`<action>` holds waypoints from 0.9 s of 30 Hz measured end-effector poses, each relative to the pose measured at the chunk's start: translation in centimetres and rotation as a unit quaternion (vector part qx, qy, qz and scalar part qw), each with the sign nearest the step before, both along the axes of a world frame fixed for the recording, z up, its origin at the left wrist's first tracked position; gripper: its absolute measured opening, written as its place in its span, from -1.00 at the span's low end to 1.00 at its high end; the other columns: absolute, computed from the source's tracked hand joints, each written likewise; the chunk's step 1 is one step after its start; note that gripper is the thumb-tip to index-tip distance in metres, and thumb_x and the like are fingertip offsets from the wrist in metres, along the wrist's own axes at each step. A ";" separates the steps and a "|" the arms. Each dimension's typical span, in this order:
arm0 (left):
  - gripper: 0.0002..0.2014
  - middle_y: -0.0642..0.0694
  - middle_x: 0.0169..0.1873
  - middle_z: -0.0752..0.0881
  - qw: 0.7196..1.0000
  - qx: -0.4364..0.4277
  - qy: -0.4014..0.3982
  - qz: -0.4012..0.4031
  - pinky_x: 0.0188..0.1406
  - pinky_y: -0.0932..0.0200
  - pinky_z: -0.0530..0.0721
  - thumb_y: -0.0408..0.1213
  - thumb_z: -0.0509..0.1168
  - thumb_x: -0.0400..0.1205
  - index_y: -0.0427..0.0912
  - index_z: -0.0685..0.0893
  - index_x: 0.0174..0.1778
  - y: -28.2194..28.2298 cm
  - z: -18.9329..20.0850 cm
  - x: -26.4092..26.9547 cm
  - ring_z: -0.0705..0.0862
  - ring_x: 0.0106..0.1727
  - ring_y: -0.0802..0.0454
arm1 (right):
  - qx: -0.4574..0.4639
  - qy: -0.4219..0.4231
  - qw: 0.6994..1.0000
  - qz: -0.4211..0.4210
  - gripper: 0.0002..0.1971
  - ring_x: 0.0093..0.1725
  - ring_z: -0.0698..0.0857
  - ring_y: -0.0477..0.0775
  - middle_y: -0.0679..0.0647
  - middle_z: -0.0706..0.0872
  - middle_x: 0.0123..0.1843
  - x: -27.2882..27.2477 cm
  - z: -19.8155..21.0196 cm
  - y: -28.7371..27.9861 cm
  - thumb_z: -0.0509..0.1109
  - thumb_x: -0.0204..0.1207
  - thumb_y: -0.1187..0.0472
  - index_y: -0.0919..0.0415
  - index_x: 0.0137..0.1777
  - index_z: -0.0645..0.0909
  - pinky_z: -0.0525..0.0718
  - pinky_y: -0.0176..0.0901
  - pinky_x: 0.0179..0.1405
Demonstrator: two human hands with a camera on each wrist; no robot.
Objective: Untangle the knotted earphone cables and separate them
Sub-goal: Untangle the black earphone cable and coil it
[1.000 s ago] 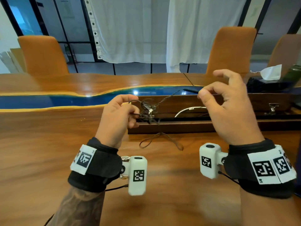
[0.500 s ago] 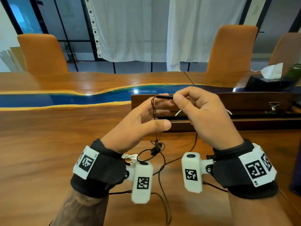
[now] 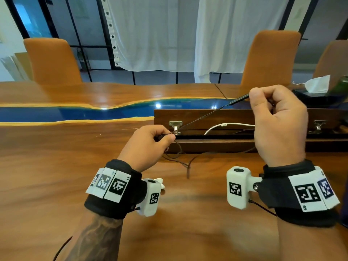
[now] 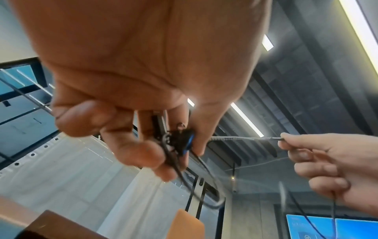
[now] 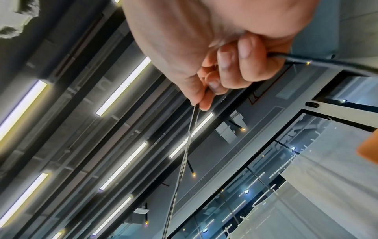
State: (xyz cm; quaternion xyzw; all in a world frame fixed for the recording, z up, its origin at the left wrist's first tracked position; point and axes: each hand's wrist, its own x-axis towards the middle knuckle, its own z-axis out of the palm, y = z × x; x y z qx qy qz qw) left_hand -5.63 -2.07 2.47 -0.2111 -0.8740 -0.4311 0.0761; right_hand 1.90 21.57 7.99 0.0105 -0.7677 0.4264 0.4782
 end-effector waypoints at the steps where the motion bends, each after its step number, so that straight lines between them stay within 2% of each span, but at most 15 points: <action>1: -0.80 0.05 -0.29 0.76 1.000 0.009 -0.003 0.002 0.02 -0.03 0.73 -0.06 0.34 0.72 0.04 0.79 -0.17 0.0 0.0 0.0 0.72 -0.14 0.06 | 0.000 0.004 1.000 0.000 -0.79 -0.31 0.52 -0.28 0.07 0.57 -0.31 0.0 0.0 0.0 0.32 0.76 0.07 0.17 0.01 0.68 0.48 -0.53 -0.30; 4: -0.75 0.00 -0.10 0.73 0.999 0.027 0.021 -0.005 0.09 0.15 0.61 -0.13 0.30 0.74 -0.13 0.84 -0.07 0.1 0.5 0.1 0.64 0.02 0.16 | 0.011 -0.017 1.000 0.019 -0.81 -0.30 0.53 -0.24 0.14 0.59 -0.29 0.1 0.0 0.0 0.34 0.75 0.09 0.16 0.00 0.71 0.48 -0.50 -0.28; 5: -0.77 0.03 -0.05 0.74 0.999 0.044 0.028 -0.010 0.07 0.25 0.58 -0.16 0.28 0.75 -0.11 0.85 -0.01 0.1 0.7 0.2 0.64 0.05 0.23 | 0.024 -0.038 0.999 0.024 -0.82 -0.29 0.54 -0.22 0.09 0.58 -0.30 0.0 -0.1 0.2 0.36 0.73 0.09 0.14 -0.02 0.72 0.48 -0.50 -0.28; 7: -0.78 0.18 -0.03 0.79 0.992 0.121 0.013 -0.025 -0.08 0.42 0.58 -0.19 0.26 0.76 0.07 0.84 0.08 0.1 1.2 0.7 0.68 0.00 0.33 | 0.064 -0.101 0.993 0.028 -0.84 -0.22 0.58 -0.18 -0.02 0.62 -0.24 -0.4 -0.6 0.4 0.39 0.69 0.07 0.06 -0.09 0.72 0.48 -0.45 -0.24; 9: -0.79 0.19 -0.04 0.82 0.982 0.181 -0.007 -0.051 -0.27 0.37 0.62 -0.15 0.27 0.76 0.14 0.83 0.07 0.3 1.7 1.2 0.72 -0.08 0.28 | 0.105 -0.174 0.979 0.034 -0.87 -0.09 0.62 -0.16 -0.08 0.65 -0.11 -0.7 -1.1 0.3 0.40 0.65 0.04 -0.01 -0.10 0.72 0.53 -0.35 -0.13; 10: -0.81 0.17 -0.02 0.82 0.979 0.195 -0.009 -0.062 -0.35 0.30 0.64 -0.14 0.29 0.74 0.10 0.84 0.06 0.6 1.9 1.5 0.71 -0.11 0.24 | 0.117 -0.194 0.973 0.038 -0.90 0.00 0.62 -0.20 -0.12 0.65 -0.04 -0.8 -1.3 0.1 0.41 0.64 0.03 -0.04 -0.06 0.72 0.52 -0.36 -0.05; 12: -0.83 0.13 -0.03 0.81 0.969 0.229 -0.010 -0.089 -0.46 0.22 0.62 -0.11 0.37 0.66 -0.06 0.82 0.01 1.1 2.4 2.1 0.67 -0.21 0.14 | 0.115 -0.182 0.975 0.059 -0.89 0.17 0.58 -0.28 -0.19 0.63 0.12 -0.7 -1.2 -0.4 0.42 0.64 0.01 -0.09 0.11 0.70 0.49 -0.42 0.11; 15: -0.79 -0.04 -0.17 0.75 0.953 0.275 -0.015 -0.124 -0.54 0.24 0.58 -0.07 0.45 0.51 -0.13 0.72 -0.10 1.8 2.8 2.8 0.57 -0.43 0.06 | 0.087 -0.137 0.971 0.175 -0.71 0.32 0.62 -0.23 -0.24 0.66 0.26 0.2 -0.4 -1.1 0.48 0.63 0.03 -0.11 0.32 0.64 0.60 -0.23 0.27; 16: -0.80 -0.06 -0.20 0.73 0.950 0.281 -0.012 -0.132 -0.54 0.24 0.59 -0.07 0.46 0.50 -0.12 0.70 -0.12 2.1 2.9 2.9 0.56 -0.45 0.04 | 0.081 -0.149 0.958 0.230 -0.69 0.32 0.66 -0.17 -0.21 0.70 0.25 0.6 -0.1 -1.5 0.51 0.60 0.03 -0.10 0.33 0.65 0.64 -0.15 0.27; 18: -0.81 -0.06 -0.23 0.75 0.944 0.298 -0.012 -0.143 -0.52 0.19 0.66 -0.08 0.44 0.52 -0.12 0.73 -0.11 2.7 3.0 3.3 0.64 -0.41 0.00 | 0.091 -0.180 0.936 0.289 -0.67 0.23 0.74 -0.11 -0.18 0.78 0.15 1.0 0.0 -2.5 0.57 0.54 0.03 -0.07 0.28 0.68 0.71 -0.15 0.18; 21: -0.78 -0.07 -0.22 0.81 0.933 0.329 -0.037 -0.138 -0.43 0.15 0.77 -0.07 0.37 0.56 -0.14 0.79 -0.09 3.2 3.1 3.9 0.78 -0.23 0.00 | 0.090 -0.168 0.942 0.275 -0.73 0.04 0.78 -0.04 -0.09 0.80 -0.01 0.8 -0.2 -3.1 0.61 0.50 0.11 -0.01 0.16 0.70 0.77 -0.04 0.08; 24: -0.78 -0.08 -0.16 0.82 0.932 0.325 -0.056 -0.147 -0.35 0.13 0.79 -0.09 0.32 0.65 -0.13 0.80 -0.04 3.0 3.2 3.9 0.79 -0.14 -0.03 | 0.057 -0.169 0.944 0.279 -0.80 -0.05 0.79 0.00 -0.01 0.80 -0.08 0.6 -0.4 -2.7 0.61 0.51 0.20 0.04 0.07 0.68 0.78 0.08 0.04; 27: -0.85 -0.10 -0.02 0.83 0.932 0.308 -0.066 -0.177 -0.27 0.11 0.80 -0.26 0.33 0.71 -0.09 0.80 0.09 2.7 3.0 3.5 0.79 -0.02 -0.08 | 0.065 -0.171 0.945 0.272 -0.79 -0.09 0.77 0.04 0.05 0.76 -0.12 0.5 -0.5 -2.4 0.62 0.49 0.20 0.07 -0.04 0.61 0.78 0.08 -0.05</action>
